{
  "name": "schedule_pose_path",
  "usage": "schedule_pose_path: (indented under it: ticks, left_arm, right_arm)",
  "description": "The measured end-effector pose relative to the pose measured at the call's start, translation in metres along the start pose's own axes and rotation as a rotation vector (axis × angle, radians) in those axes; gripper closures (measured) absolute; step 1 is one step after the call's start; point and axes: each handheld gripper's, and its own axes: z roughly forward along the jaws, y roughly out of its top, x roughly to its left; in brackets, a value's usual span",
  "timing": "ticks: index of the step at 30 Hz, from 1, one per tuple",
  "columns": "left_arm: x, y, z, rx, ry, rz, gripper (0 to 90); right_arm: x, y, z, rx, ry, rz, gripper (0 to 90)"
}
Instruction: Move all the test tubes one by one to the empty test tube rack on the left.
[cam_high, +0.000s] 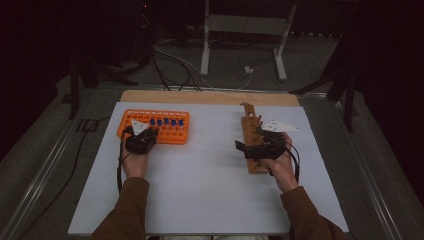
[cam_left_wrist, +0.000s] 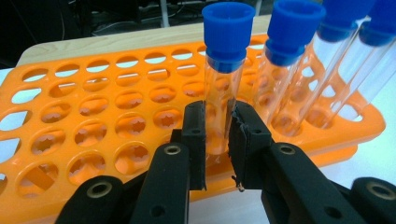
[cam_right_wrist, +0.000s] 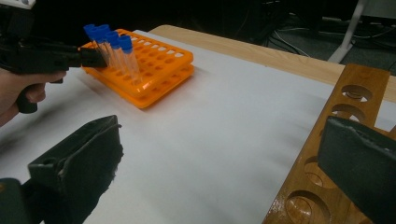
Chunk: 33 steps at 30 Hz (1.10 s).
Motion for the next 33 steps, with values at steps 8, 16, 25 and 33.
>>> schedule_pose_path:
  ticks: [8,16,25,33]
  left_arm:
    - [0.0,0.0,-0.001,0.004,0.0,-0.003,78.2]
    - [0.001,0.001,-0.002,0.004,-0.015,-0.045,70.9]
    - [0.009,-0.003,-0.021,-0.018,-0.024,-0.097,48.8]
    - [0.009,0.004,-0.053,-0.083,-0.12,-0.131,18.8]
  right_arm:
    - [0.0,-0.001,0.0,0.003,0.001,0.001,0.0]
    - [0.001,-0.002,0.001,0.011,0.002,0.0,0.0]
    - [-0.001,-0.001,-0.006,-0.005,-0.003,0.012,0.0]
    - [-0.006,-0.007,-0.013,-0.004,-0.017,0.026,0.0]
